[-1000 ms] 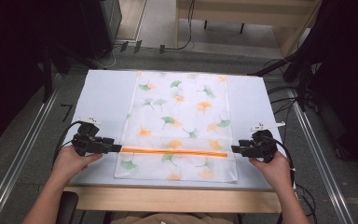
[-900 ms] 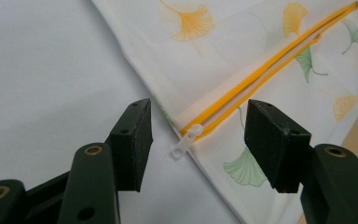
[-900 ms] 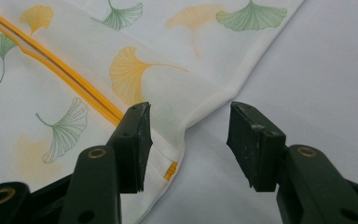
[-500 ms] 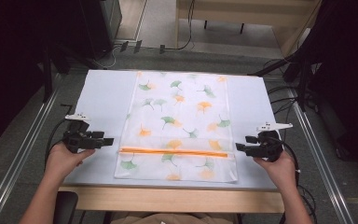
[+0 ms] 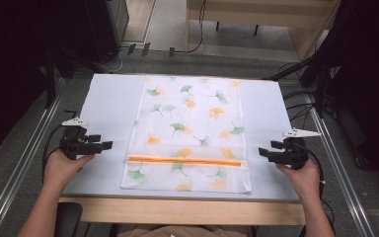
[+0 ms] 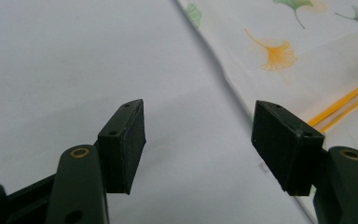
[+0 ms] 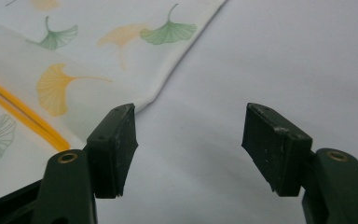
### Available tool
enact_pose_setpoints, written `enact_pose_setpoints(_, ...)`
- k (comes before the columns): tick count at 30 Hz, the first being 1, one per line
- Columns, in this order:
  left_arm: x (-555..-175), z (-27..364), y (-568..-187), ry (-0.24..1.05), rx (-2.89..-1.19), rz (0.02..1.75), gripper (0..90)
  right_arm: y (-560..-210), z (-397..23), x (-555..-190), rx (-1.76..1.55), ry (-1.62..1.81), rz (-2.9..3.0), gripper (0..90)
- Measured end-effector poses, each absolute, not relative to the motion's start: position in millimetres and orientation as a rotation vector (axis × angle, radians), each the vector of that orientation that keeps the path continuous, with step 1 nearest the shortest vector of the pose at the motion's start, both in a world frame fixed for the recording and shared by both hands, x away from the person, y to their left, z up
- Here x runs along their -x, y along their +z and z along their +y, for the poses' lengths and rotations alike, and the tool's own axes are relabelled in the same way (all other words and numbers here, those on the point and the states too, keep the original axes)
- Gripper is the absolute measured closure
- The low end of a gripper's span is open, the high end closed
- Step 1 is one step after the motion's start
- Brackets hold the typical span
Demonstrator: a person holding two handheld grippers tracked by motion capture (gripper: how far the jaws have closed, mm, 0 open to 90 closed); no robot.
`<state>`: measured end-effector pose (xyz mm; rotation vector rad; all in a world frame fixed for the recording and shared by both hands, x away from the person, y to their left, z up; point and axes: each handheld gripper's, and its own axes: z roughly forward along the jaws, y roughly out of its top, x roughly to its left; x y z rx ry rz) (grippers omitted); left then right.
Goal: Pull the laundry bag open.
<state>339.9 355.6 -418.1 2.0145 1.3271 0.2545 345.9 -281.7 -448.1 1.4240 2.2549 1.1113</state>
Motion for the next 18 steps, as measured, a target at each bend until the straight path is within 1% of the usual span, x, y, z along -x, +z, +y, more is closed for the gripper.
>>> enact_pose_setpoints(8,-346.2,360.7,-423.5,0.263,-2.017,1.359,35.6,-454.2,-292.2,-351.7,-1.47,1.085,2.21,36.0)
enact_pose_setpoints(18,-349.3,363.7,-427.1,0.257,-2.026,1.406,35.7,-456.5,-290.7,-353.5,-1.474,1.074,2.211,35.6)
